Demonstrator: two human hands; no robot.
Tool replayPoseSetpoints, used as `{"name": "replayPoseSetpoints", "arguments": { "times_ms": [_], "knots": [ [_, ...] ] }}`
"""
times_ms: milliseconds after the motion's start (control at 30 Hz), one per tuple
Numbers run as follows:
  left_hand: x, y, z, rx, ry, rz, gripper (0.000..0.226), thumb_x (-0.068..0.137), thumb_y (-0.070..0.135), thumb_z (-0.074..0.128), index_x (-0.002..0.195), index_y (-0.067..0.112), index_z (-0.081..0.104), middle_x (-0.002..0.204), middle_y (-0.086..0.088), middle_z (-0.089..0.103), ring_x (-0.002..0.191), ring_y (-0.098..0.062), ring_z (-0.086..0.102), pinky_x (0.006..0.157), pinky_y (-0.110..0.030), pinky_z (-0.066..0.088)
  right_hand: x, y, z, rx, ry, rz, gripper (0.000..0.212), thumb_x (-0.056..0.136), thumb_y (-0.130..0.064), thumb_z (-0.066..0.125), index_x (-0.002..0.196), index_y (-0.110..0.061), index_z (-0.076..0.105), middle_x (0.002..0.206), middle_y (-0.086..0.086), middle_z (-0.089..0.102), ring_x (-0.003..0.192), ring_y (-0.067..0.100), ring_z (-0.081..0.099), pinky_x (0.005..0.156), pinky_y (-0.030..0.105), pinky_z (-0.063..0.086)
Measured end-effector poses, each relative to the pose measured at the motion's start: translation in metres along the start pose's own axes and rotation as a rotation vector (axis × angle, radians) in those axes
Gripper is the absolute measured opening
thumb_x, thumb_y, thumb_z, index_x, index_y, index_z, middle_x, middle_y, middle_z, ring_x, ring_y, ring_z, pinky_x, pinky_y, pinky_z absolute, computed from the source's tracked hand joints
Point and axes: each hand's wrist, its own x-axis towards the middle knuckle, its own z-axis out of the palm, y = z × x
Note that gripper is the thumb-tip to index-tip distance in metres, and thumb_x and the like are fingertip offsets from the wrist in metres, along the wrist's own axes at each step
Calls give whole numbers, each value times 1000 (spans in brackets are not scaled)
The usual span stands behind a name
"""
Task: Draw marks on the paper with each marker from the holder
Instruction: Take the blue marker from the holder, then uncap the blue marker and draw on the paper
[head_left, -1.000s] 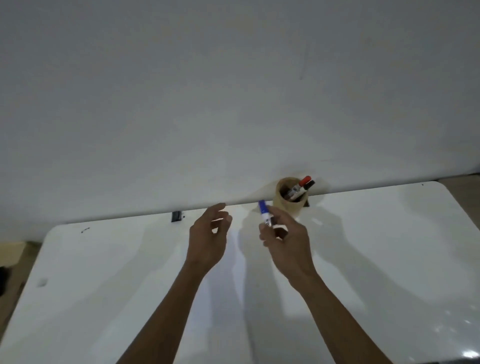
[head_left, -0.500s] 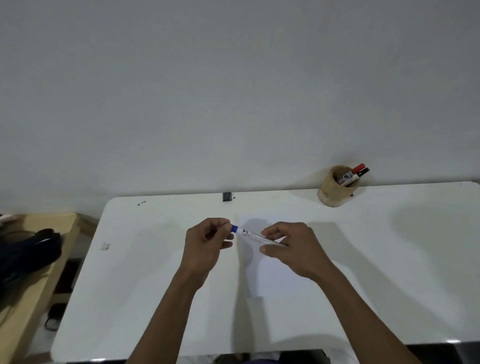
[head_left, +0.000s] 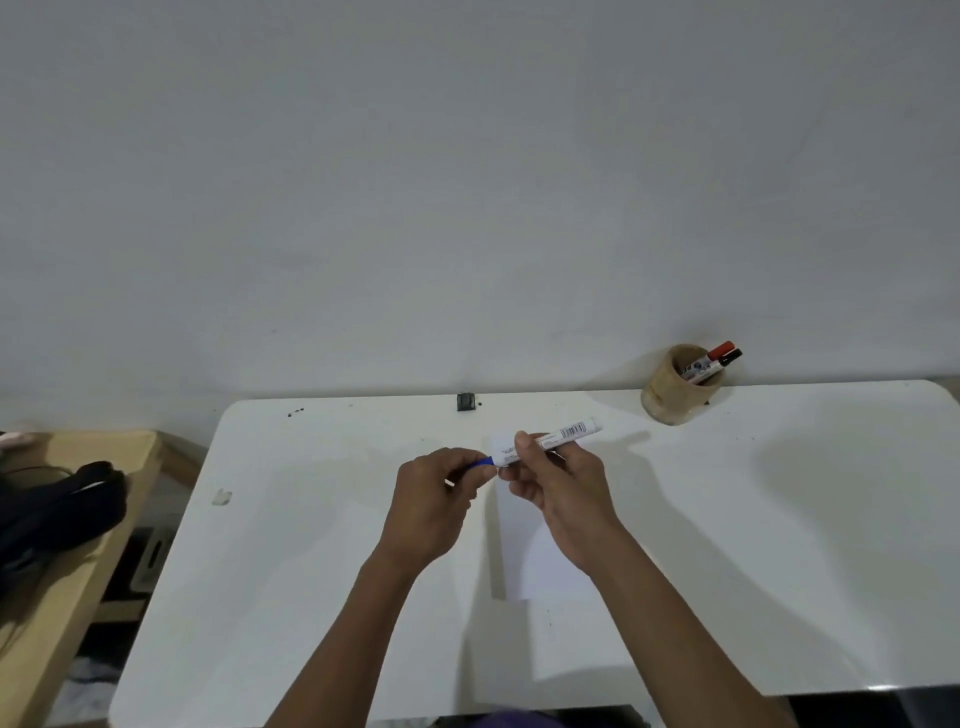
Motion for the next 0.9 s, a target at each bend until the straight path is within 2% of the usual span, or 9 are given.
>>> {"name": "replayPoseSetpoints", "arguments": {
  "times_ms": [167, 333, 400, 500, 600, 667, 800, 900],
  "knots": [
    [2, -1, 7, 16, -105, -60, 15, 92, 20, 68, 83, 13, 77, 61, 4, 66, 50, -9, 57, 58, -22, 53, 12, 6, -19, -84, -34, -11, 16, 97, -16, 66, 98, -1, 71, 85, 14, 76, 77, 24, 71, 75, 29, 58],
    [13, -18, 7, -66, -141, -294, 25, 92, 25, 69, 76, 8, 77, 60, -2, 67, 51, -14, 58, 56, -27, 53, 32, -6, -49, 78, 66, -37, 10, 97, -5, 61, 91, -2, 68, 80, 13, 73, 72, 24, 67, 66, 24, 59],
    [20, -27, 8, 39, -126, -322, 18, 89, 24, 72, 78, 11, 78, 62, 1, 70, 51, -11, 61, 59, -24, 54, 40, -15, -65, 14, 72, -73, 8, 97, -7, 63, 93, -2, 68, 82, 13, 74, 73, 25, 69, 68, 26, 59],
    [42, -36, 18, 236, 26, -297, 10, 85, 24, 75, 82, 14, 76, 66, 3, 69, 59, -9, 63, 61, -16, 49, 48, -17, -74, -58, 71, -85, 9, 97, -12, 65, 97, -3, 69, 85, 12, 76, 76, 25, 71, 73, 31, 59],
    [70, -43, 30, 337, 110, -303, 11, 85, 20, 72, 86, 10, 69, 74, -5, 71, 73, -23, 65, 67, -29, 52, 52, -8, -74, -76, 104, -65, 14, 96, -15, 67, 101, -2, 69, 86, 12, 76, 76, 24, 71, 73, 33, 58],
    [88, -49, 36, 411, 129, -299, 9, 87, 15, 66, 87, 6, 68, 79, -11, 71, 76, -29, 64, 69, -36, 53, 52, 0, -74, -74, 115, -53, 15, 96, -16, 68, 101, -1, 69, 84, 11, 76, 76, 23, 72, 73, 32, 58],
    [113, -60, 41, 549, 91, -315, 11, 91, 6, 56, 91, 2, 66, 94, -14, 67, 76, -28, 56, 65, -32, 41, 51, 8, -74, -96, 135, -47, 13, 96, -13, 68, 100, -1, 69, 84, 14, 76, 74, 22, 73, 70, 30, 62],
    [119, -67, 43, 518, 69, -359, 9, 88, 4, 60, 89, 0, 68, 94, -15, 69, 75, -28, 55, 65, -30, 40, 54, 9, -74, -113, 145, -33, 13, 95, -11, 69, 100, 0, 68, 84, 15, 75, 74, 23, 73, 70, 30, 63]
  ]
}}
